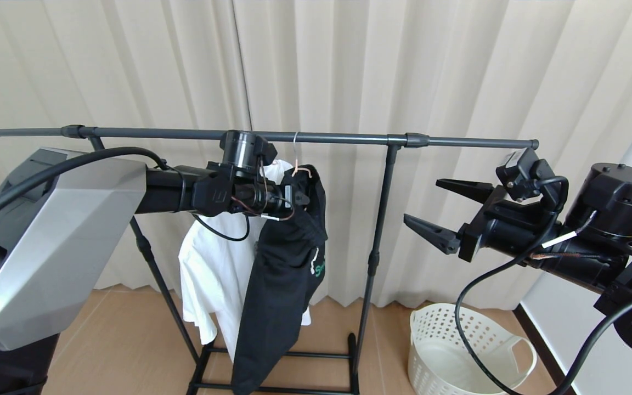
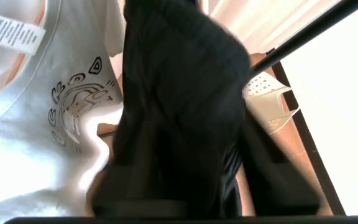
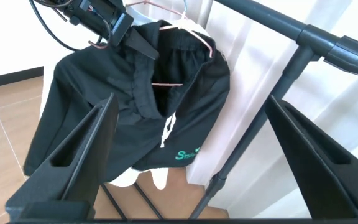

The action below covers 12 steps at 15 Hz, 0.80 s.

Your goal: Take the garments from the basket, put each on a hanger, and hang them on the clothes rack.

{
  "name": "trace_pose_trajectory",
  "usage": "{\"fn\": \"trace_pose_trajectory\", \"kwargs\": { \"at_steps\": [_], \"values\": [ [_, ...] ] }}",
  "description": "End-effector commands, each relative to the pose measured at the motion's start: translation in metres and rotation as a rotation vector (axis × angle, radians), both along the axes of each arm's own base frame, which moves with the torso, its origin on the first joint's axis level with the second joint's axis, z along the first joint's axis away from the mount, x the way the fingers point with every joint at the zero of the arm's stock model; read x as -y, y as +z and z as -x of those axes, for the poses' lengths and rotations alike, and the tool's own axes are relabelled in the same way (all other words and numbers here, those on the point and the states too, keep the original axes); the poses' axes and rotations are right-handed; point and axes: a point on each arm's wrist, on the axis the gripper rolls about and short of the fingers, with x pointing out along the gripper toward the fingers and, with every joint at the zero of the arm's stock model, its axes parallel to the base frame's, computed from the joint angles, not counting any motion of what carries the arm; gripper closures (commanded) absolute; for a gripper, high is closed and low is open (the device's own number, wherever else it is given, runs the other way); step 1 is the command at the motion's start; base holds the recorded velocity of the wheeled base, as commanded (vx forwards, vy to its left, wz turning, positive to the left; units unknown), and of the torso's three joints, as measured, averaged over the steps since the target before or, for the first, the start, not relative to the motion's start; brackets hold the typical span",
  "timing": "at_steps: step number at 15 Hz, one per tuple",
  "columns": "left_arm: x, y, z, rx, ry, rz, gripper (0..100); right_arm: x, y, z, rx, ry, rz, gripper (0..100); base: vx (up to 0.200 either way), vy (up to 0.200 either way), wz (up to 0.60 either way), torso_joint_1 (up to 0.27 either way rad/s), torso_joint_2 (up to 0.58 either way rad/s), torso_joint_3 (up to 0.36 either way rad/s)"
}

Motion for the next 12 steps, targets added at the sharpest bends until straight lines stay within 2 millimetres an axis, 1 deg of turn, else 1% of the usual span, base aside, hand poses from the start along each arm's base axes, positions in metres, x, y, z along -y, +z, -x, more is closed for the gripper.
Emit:
{"fn": "trace_pose_trajectory", "kwargs": {
  "at_steps": [1, 2, 3, 4, 5, 6, 9, 12],
  "values": [
    [-0.005, 0.015, 0.011, 0.009, 0.003, 0.006, 0, 0.000, 0.001, 0.001, 0.004, 0.001, -0.001, 0, 0.000, 0.000, 0.00, 0.000, 0.00, 0.000],
    [-0.007, 0.020, 0.016, 0.012, 0.003, 0.007, 0, 0.000, 0.002, 0.001, 0.006, 0.001, -0.001, 0, 0.000, 0.000, 0.00, 0.000, 0.00, 0.000],
    [-0.013, 0.033, 0.030, 0.020, 0.000, 0.010, 0, 0.000, 0.003, 0.002, 0.010, 0.001, -0.003, 0, 0.000, 0.000, 0.00, 0.000, 0.00, 0.000],
    [-0.016, 0.039, 0.038, 0.021, 0.000, 0.010, 0, 0.001, 0.004, 0.002, 0.013, 0.001, -0.004, 0, 0.000, 0.000, 0.00, 0.000, 0.00, 0.000],
    [-0.023, 0.049, 0.053, 0.023, 0.003, 0.010, 0, 0.001, 0.004, 0.002, 0.015, 0.001, -0.004, 0, 0.000, 0.000, 0.00, 0.000, 0.00, 0.000],
    [-0.028, 0.053, 0.060, 0.023, 0.005, 0.008, 0, 0.001, 0.005, 0.003, 0.017, 0.001, -0.005, 0, 0.000, 0.000, 0.00, 0.000, 0.00, 0.000],
    [-0.053, 0.076, 0.109, 0.033, 0.019, 0.009, 0, 0.002, 0.012, 0.007, 0.038, -0.016, -0.013, 0, 0.000, 0.000, 0.00, 0.000, 0.00, 0.000],
    [-0.072, 0.088, 0.155, 0.045, 0.022, 0.004, 0, 0.006, 0.020, 0.015, 0.062, -0.048, -0.020, 0, 0.000, 0.000, 0.00, 0.000, 0.00, 0.000]
  ]
}}
